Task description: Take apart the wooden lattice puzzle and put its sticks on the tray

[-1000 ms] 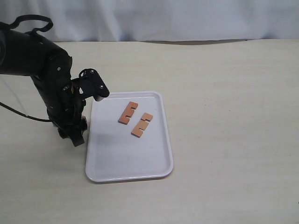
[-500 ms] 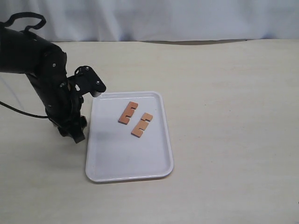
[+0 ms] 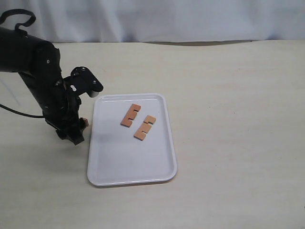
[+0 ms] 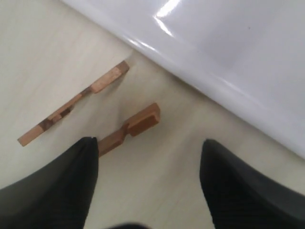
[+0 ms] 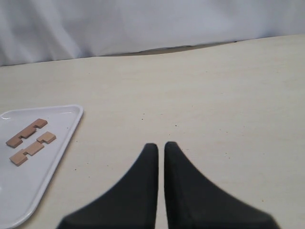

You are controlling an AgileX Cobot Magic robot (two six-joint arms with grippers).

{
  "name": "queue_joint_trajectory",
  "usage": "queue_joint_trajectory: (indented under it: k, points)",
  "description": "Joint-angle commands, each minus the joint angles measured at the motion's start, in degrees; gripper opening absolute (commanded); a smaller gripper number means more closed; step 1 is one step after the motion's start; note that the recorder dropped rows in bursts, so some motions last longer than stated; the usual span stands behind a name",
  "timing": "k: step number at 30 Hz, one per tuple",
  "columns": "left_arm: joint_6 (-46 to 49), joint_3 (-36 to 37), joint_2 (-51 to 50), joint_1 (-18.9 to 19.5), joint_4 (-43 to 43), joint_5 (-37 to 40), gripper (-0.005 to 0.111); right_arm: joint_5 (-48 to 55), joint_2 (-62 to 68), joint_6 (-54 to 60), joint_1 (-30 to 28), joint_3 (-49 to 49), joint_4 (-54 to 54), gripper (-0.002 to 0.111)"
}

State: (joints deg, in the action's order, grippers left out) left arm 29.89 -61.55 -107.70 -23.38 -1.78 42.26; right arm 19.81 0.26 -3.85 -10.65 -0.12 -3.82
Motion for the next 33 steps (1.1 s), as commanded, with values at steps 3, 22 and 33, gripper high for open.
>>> queue_joint_trajectory:
  k: [3,22,33]
  points:
    - [0.3,0.2,0.0,0.2,0.6,-0.7,0.059,0.0,-0.3,0.1,0.2,0.1,0.2,0.004]
    - [0.3,4.5,0.2,0.1,-2.3,-7.5,0.059,0.0,-0.3,0.1,0.2,0.1,0.2,0.004]
    - [0.3,2.2,1.1,0.2,-3.8,-6.5,0.059,0.0,-0.3,0.1,0.2,0.1,0.2,0.004]
